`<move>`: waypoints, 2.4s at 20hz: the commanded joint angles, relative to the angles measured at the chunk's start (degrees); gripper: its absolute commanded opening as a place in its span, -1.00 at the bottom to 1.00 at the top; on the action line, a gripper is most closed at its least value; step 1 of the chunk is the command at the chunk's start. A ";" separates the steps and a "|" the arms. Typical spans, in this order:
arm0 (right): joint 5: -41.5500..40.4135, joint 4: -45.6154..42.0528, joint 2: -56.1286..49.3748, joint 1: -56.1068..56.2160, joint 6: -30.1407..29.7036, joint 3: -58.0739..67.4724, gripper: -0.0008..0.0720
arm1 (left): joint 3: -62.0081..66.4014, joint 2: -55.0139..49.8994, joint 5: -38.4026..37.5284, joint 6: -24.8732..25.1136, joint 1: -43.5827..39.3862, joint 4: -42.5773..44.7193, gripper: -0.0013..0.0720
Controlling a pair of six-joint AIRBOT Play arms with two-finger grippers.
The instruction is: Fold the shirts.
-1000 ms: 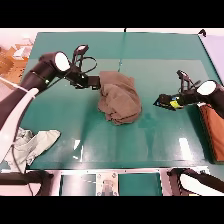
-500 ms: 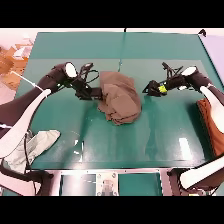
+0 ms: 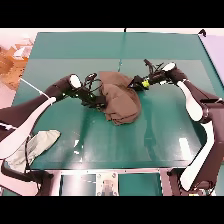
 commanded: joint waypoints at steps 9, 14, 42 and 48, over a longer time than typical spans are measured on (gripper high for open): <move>9.79 0.02 11.54 -3.56 3.02 16.98 -0.93 | 21.81 14.08 -10.29 -1.01 7.45 13.25 -0.88; 10.40 -0.55 36.59 -5.16 2.73 16.98 -0.93 | 42.53 26.82 -11.52 1.49 8.61 13.31 -0.88; -9.81 -14.21 37.55 -16.72 -0.90 -35.69 0.00 | 11.91 16.65 -21.99 -1.03 26.23 16.50 0.52; -9.42 -13.64 40.54 -22.27 1.33 -50.14 0.42 | -7.93 18.05 -21.73 1.79 26.27 7.85 0.52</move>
